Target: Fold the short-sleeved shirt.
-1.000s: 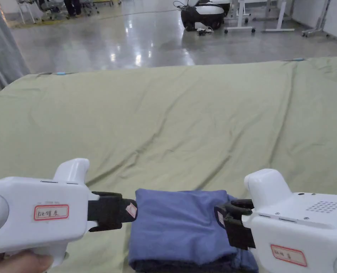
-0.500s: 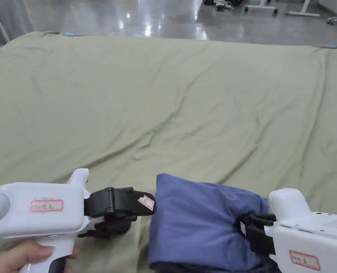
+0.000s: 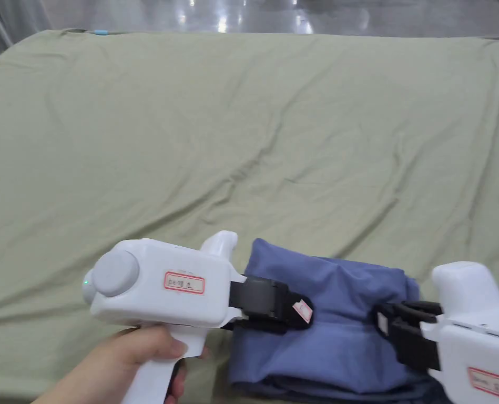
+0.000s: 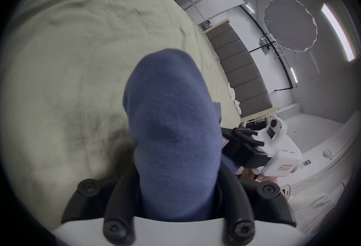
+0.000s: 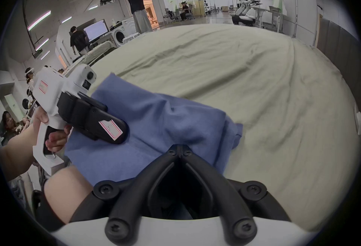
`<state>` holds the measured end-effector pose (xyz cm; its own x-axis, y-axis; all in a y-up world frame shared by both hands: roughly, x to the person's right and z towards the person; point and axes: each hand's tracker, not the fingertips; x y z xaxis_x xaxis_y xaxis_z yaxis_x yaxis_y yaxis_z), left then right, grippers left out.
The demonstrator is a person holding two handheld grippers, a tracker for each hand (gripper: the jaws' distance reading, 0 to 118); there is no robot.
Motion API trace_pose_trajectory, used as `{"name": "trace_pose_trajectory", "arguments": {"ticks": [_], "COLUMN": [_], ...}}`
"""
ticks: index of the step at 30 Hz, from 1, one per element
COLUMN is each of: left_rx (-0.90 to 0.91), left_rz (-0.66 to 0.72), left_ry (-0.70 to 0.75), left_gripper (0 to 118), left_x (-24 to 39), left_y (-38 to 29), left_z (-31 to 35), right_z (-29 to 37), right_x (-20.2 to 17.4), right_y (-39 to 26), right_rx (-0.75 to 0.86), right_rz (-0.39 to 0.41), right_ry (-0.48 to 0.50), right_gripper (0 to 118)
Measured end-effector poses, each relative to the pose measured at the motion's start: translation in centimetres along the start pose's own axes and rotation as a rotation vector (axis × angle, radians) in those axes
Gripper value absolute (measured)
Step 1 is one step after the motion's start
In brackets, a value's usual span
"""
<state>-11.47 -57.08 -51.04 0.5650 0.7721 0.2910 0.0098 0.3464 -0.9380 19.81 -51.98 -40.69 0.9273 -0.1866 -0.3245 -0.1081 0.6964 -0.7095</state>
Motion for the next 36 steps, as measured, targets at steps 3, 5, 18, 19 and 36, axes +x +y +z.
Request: {"name": "trace_pose_trajectory", "arguments": {"ticks": [3, 5, 18, 19, 36], "left_rx": [-0.014, -0.015, -0.058, -0.065, -0.097], "left_rz": [-0.020, -0.057, -0.121, -0.113, 0.009], "left_ry": [0.021, 0.072, 0.534, 0.578, 1.373], "left_gripper": [27, 27, 27, 27, 27], "left_x": [0.2, 0.3, -7.0, -7.9, -20.0], "left_y": [0.1, 0.3, 5.4, 5.9, 11.7], "left_z": [1.9, 4.2, 28.7, 30.4, 46.2], "right_z": [2.3, 3.7, 8.9, 8.8, 6.7], "right_x": [-0.7, -1.2, -6.8, -7.3, -12.6], "right_y": [0.5, 0.8, 2.0, 2.2, 5.9], "right_rx": [0.066, 0.083, 0.172, 0.169, 0.128], "right_rz": [-0.009, -0.013, -0.046, -0.038, 0.092], "right_ry": [-0.002, 0.005, 0.110, 0.107, 0.051], "right_gripper": [3, 3, 3, 3, 3]}}
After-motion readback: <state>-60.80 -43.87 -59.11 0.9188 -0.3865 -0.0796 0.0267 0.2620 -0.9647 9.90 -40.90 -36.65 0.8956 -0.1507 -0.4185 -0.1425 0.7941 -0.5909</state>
